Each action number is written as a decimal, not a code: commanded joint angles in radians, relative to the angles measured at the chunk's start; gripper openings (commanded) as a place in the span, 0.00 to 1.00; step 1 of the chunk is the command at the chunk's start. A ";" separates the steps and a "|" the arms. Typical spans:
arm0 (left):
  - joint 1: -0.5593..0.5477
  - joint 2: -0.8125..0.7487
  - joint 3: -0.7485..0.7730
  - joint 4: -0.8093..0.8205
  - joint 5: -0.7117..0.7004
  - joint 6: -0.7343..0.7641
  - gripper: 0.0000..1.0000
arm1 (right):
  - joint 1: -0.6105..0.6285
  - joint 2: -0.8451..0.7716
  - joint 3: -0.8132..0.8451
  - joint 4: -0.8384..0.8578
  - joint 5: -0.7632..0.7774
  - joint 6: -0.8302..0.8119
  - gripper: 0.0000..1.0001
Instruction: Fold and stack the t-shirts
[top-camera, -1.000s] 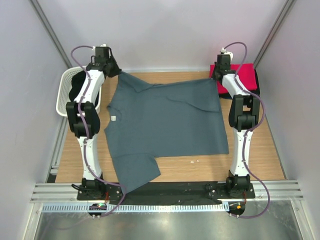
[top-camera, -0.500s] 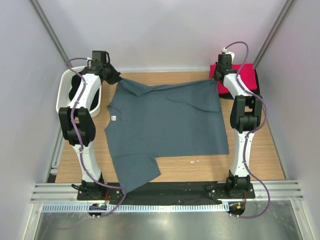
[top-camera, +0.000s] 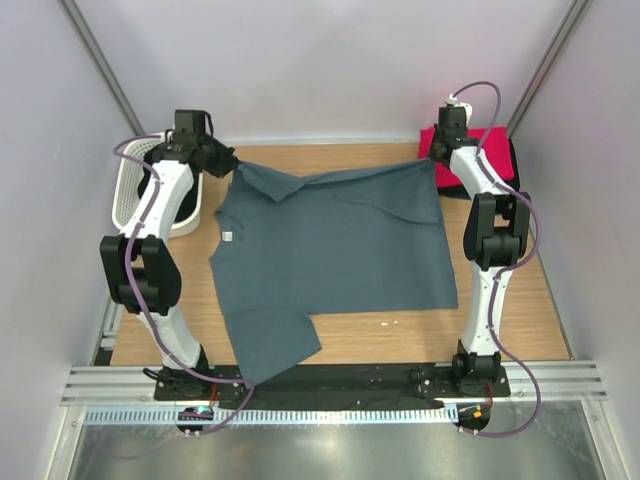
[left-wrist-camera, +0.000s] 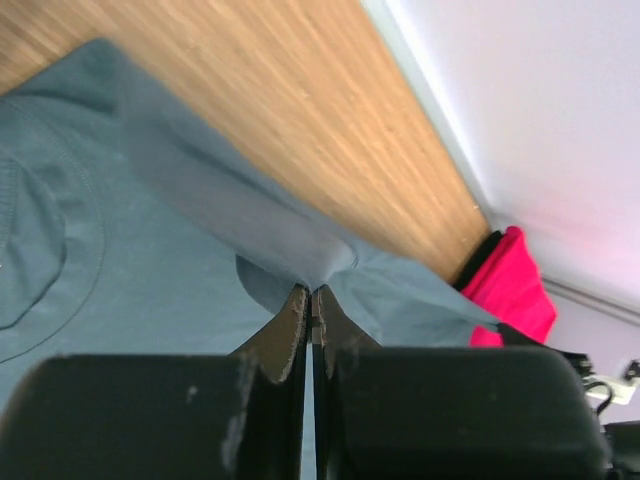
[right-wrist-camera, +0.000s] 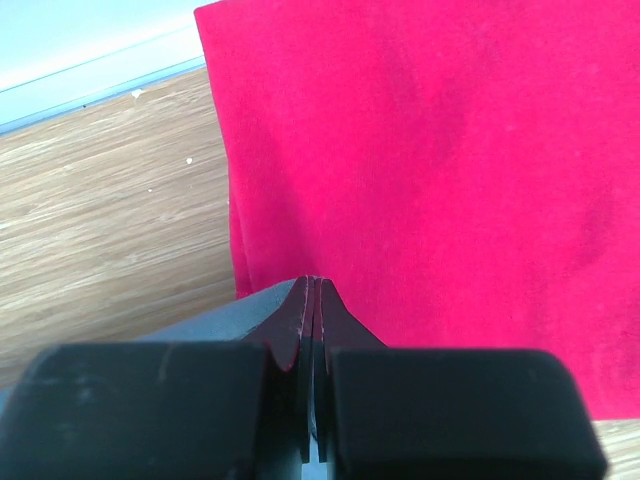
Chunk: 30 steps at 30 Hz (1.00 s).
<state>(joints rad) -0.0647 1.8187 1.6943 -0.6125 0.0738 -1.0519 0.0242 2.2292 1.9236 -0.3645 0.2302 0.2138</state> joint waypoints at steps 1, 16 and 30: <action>0.002 -0.027 0.056 0.034 -0.023 -0.054 0.00 | -0.007 -0.080 -0.005 0.015 0.038 -0.019 0.01; -0.011 -0.177 -0.160 -0.062 -0.068 -0.100 0.00 | -0.006 -0.082 -0.069 -0.021 0.043 -0.017 0.01; -0.011 -0.311 -0.280 -0.148 -0.051 -0.071 0.00 | -0.007 -0.095 -0.101 -0.030 0.063 -0.017 0.01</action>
<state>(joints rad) -0.0738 1.5803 1.4448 -0.7273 0.0353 -1.1404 0.0238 2.2200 1.8214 -0.3901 0.2573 0.2115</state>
